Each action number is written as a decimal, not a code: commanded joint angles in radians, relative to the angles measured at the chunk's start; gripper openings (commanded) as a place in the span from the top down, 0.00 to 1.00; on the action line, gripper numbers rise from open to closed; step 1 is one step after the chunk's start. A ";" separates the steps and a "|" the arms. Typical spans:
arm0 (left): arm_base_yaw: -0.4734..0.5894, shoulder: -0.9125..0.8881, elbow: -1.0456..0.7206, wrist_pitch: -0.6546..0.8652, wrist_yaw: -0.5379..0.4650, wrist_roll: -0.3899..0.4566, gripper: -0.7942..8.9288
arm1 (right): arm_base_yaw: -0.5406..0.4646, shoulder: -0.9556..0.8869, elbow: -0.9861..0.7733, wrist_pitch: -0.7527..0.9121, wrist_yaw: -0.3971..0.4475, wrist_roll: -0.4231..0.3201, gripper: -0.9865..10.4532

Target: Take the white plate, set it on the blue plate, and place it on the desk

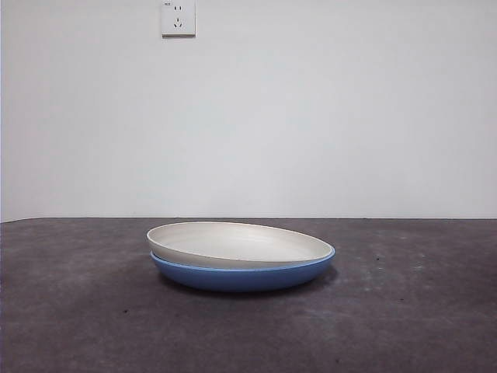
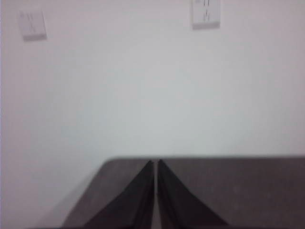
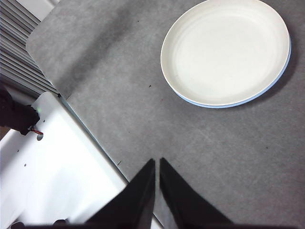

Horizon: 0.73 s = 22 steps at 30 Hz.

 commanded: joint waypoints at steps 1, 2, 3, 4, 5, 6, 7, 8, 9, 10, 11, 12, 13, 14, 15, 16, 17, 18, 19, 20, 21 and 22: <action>0.008 -0.039 -0.096 0.014 -0.003 0.006 0.91 | 0.006 0.008 0.016 0.009 -0.003 -0.013 0.91; 0.009 -0.052 -0.128 0.015 -0.003 0.002 0.91 | 0.006 0.008 0.016 0.009 -0.003 -0.013 0.91; 0.009 -0.067 -0.163 0.014 -0.003 0.002 0.91 | 0.006 0.008 0.016 0.009 -0.003 -0.013 0.91; 0.009 -0.080 -0.192 0.015 -0.003 0.001 0.91 | 0.006 0.008 0.016 0.009 -0.003 -0.013 0.91; 0.009 -0.097 -0.224 0.014 -0.003 0.001 0.91 | 0.006 0.008 0.016 0.009 -0.003 -0.013 0.91; 0.009 -0.114 -0.255 0.015 -0.003 -0.003 0.91 | 0.006 0.008 0.016 0.009 -0.003 -0.014 0.91; 0.009 -0.129 -0.280 0.015 -0.003 -0.009 0.90 | 0.006 0.008 0.016 0.009 -0.003 -0.013 0.91; 0.009 -0.148 -0.308 0.014 -0.003 -0.018 0.91 | 0.006 0.008 0.016 0.009 -0.003 -0.013 0.91; 0.009 -0.167 -0.334 0.015 -0.003 -0.022 0.91 | 0.006 0.008 0.016 0.009 -0.003 -0.013 0.91; 0.009 -0.184 -0.354 0.014 -0.003 -0.023 0.91 | 0.006 0.008 0.016 0.009 -0.003 -0.013 0.91; 0.009 -0.203 -0.376 0.014 -0.003 -0.024 0.91 | 0.006 0.008 0.016 0.009 -0.003 -0.013 0.91; 0.009 -0.220 -0.396 0.014 -0.003 -0.024 0.91 | 0.006 0.008 0.016 0.009 -0.003 -0.013 0.91; 0.009 -0.233 -0.410 0.014 -0.003 -0.024 0.91 | 0.006 0.008 0.016 0.009 -0.003 -0.014 0.91; 0.009 -0.248 -0.426 0.014 -0.003 -0.024 0.91 | 0.006 0.008 0.016 0.009 -0.003 -0.014 0.91; 0.009 -0.262 -0.439 0.014 -0.003 -0.024 0.90 | 0.006 0.008 0.016 0.009 -0.003 -0.013 0.91; 0.009 -0.272 -0.450 0.014 -0.003 -0.025 0.91 | 0.006 0.008 0.016 0.009 -0.003 -0.013 0.91; 0.009 -0.283 -0.462 0.014 -0.003 -0.025 0.91 | 0.006 0.008 0.016 0.009 -0.003 -0.013 0.91; 0.009 -0.286 -0.473 0.016 -0.003 -0.026 0.91 | 0.006 0.008 0.016 0.009 -0.003 -0.013 0.91; 0.009 -0.286 -0.481 0.015 -0.003 -0.029 0.91 | 0.006 0.008 0.016 0.009 -0.003 -0.013 0.91; 0.009 -0.286 -0.491 0.014 -0.003 -0.035 0.90 | 0.006 0.008 0.016 0.009 -0.003 -0.013 0.91; 0.009 -0.286 -0.502 0.014 -0.003 -0.044 0.91 | 0.006 0.008 0.016 0.009 -0.003 -0.013 0.91; 0.009 -0.286 -0.511 0.014 -0.003 -0.048 0.91 | 0.006 0.008 0.016 0.009 -0.003 -0.014 0.91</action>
